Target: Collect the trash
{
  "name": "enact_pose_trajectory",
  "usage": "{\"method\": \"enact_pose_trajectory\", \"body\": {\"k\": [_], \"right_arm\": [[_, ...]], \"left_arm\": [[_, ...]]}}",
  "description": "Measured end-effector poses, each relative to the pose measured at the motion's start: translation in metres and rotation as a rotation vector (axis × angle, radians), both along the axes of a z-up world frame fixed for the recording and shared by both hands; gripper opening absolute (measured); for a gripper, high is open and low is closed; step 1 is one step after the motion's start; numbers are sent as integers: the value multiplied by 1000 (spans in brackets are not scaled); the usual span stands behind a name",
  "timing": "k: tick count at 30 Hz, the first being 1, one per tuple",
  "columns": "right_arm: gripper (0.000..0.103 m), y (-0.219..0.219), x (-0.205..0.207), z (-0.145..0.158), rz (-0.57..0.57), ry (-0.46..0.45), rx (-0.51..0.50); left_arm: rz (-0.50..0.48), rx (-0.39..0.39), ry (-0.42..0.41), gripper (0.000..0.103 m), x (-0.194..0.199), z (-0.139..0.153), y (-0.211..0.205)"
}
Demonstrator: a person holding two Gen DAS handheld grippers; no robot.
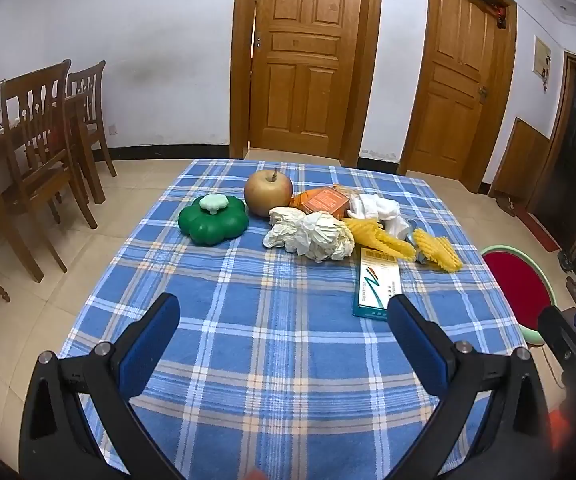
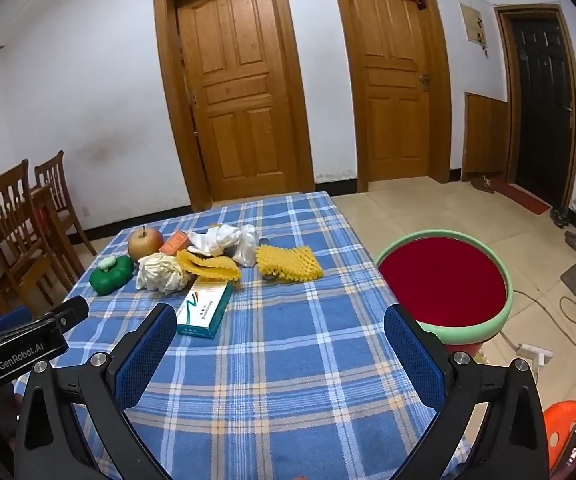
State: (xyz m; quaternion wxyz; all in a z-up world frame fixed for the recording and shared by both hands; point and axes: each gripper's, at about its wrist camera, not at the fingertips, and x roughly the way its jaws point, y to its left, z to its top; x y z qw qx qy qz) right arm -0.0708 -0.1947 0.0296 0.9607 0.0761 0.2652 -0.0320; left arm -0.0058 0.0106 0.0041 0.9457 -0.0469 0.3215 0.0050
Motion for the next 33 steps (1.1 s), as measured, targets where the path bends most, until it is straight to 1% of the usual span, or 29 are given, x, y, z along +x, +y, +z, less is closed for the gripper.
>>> {"method": "enact_pose_trajectory", "body": {"k": [33], "right_arm": [[103, -2, -2, 0, -3, 0, 3]], "left_arm": [[2, 0, 1, 102, -1, 0, 2]]}}
